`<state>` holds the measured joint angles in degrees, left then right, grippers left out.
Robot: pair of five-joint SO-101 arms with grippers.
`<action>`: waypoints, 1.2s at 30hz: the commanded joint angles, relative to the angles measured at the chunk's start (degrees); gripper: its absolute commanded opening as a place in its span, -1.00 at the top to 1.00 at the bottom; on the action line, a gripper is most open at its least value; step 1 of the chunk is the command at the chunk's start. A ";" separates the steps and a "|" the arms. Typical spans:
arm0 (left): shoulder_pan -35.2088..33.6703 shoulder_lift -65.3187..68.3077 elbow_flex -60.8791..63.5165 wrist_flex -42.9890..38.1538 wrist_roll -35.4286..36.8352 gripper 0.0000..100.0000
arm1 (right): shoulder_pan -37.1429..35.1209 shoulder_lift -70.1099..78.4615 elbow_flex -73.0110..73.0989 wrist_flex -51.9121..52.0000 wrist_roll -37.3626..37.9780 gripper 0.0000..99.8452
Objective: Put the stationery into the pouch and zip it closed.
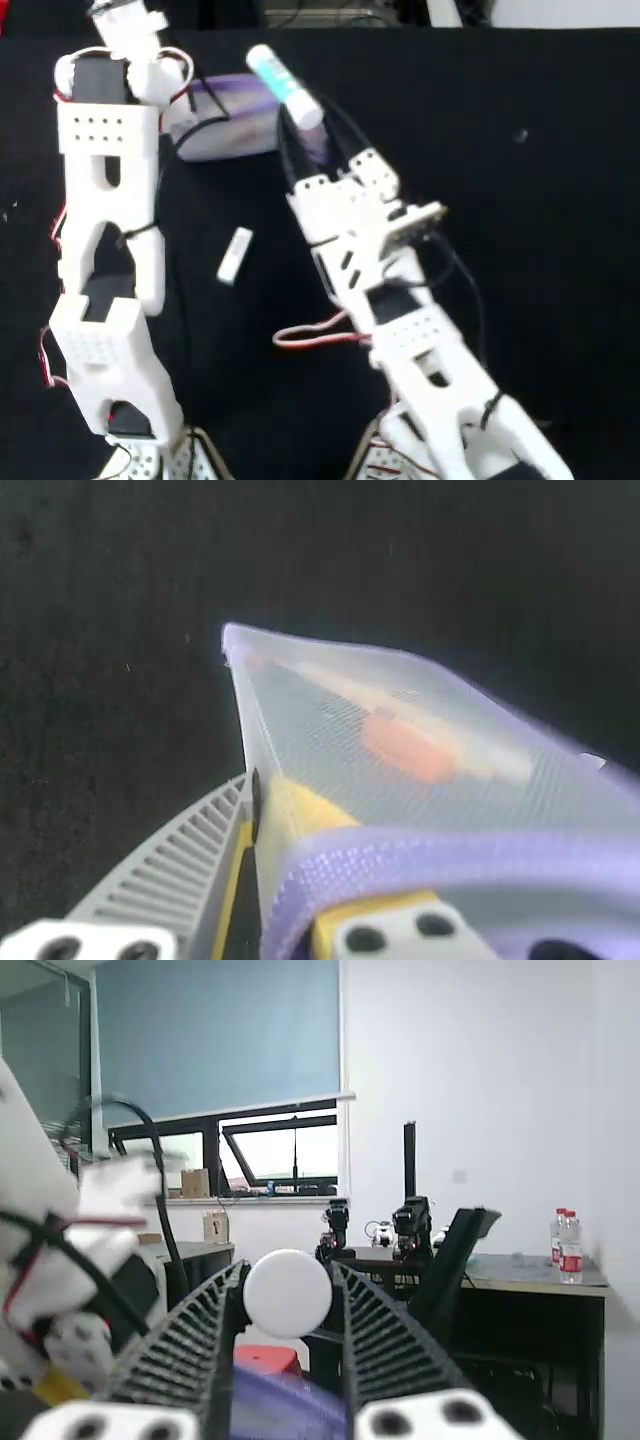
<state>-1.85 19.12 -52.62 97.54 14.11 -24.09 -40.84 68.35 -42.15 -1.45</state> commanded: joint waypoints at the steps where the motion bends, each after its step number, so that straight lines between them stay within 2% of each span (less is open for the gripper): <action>1: 1.10 -4.22 1.27 -2.64 -0.44 0.94 | -0.97 -6.02 -7.25 11.78 0.00 0.98; 4: 1.10 -4.31 1.54 -2.64 -0.44 0.94 | -3.25 -6.81 -10.24 20.92 0.00 0.98; 9: 0.22 -4.31 1.89 -3.52 -0.44 0.94 | -5.71 -6.81 -13.49 30.59 0.70 0.98; 16: -1.80 -4.22 1.63 -3.87 -0.35 0.94 | -8.09 -6.73 -22.20 46.51 5.36 0.98; 22: -1.63 -4.31 1.71 -3.43 -0.35 0.94 | -8.00 -4.35 -23.69 47.91 5.45 0.98; 26: -1.54 -4.75 1.54 -3.34 -0.35 0.94 | -7.21 4.18 -27.30 47.91 8.53 0.98; 31: -1.54 -4.75 1.54 -2.81 -0.35 0.94 | -4.48 14.81 -35.65 48.44 6.77 0.98; 36: -1.45 -4.75 1.54 -2.81 -0.35 0.94 | -4.48 23.52 -45.14 56.88 6.95 0.98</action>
<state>-2.90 18.15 -50.07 94.90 14.11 -29.71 -20.53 31.08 10.42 5.76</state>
